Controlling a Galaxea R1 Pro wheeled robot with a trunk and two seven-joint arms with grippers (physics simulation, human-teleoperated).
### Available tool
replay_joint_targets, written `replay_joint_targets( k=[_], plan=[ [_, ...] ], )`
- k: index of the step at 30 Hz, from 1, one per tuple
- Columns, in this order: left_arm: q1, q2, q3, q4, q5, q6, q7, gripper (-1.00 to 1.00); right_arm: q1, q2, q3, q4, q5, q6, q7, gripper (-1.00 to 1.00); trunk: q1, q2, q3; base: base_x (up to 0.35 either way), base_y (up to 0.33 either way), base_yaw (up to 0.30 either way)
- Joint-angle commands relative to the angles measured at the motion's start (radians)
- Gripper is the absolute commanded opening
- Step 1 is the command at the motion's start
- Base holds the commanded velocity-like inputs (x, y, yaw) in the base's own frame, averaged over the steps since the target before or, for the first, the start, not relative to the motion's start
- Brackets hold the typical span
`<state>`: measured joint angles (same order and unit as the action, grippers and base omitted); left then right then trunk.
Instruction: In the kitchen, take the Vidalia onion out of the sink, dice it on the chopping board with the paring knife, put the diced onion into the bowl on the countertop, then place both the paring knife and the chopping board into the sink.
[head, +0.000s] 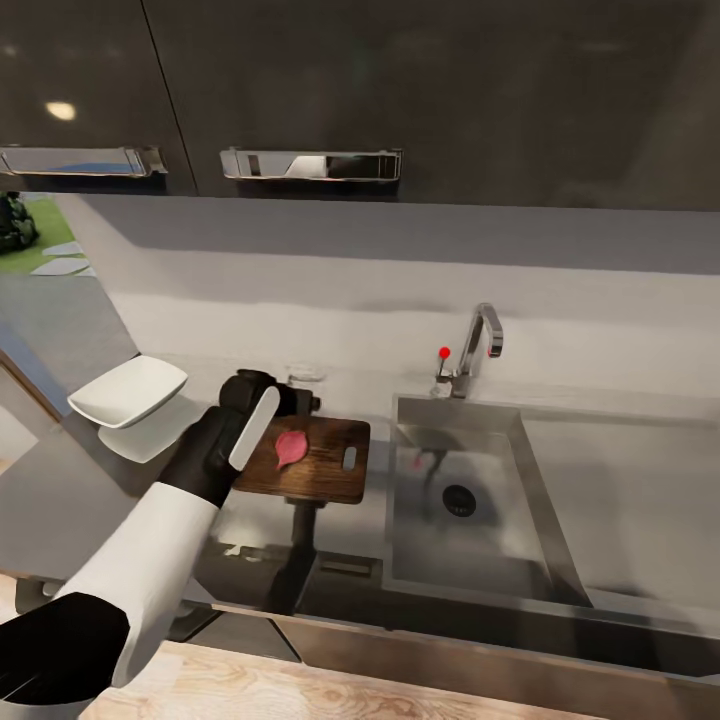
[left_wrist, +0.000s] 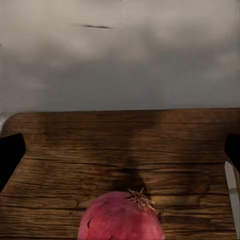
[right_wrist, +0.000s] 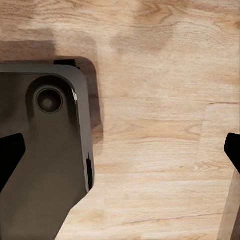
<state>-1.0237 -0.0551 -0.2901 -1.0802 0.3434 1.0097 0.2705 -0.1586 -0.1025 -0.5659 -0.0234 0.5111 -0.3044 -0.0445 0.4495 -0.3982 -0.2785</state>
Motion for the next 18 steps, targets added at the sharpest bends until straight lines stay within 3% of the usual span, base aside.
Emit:
replay_joint_targets(
  k=[1, 6, 18],
  plan=[
    [-0.001, 0.005, -0.001, -0.001, 0.011, 0.003, 0.01, 1.0, -0.001, 0.0, -0.006, 0.002, 0.01, -0.004, -0.005, 1.0, 0.001, -0.002, -0.002, -0.006, 0.0, 0.0],
    [-0.001, 0.026, -0.001, 0.002, 0.011, 0.003, 0.01, 1.0, -0.001, 0.0, -0.006, 0.002, 0.01, -0.004, -0.005, 1.0, 0.001, -0.002, -0.002, -0.212, 0.0, 0.0],
    [-0.001, 0.029, -0.001, 0.029, 0.011, 0.003, 0.01, 1.0, -0.001, -0.001, -0.006, -0.001, 0.01, -0.009, -0.012, 1.0, 0.001, -0.002, -0.002, -0.32, 0.0, 0.0]
  ],
)
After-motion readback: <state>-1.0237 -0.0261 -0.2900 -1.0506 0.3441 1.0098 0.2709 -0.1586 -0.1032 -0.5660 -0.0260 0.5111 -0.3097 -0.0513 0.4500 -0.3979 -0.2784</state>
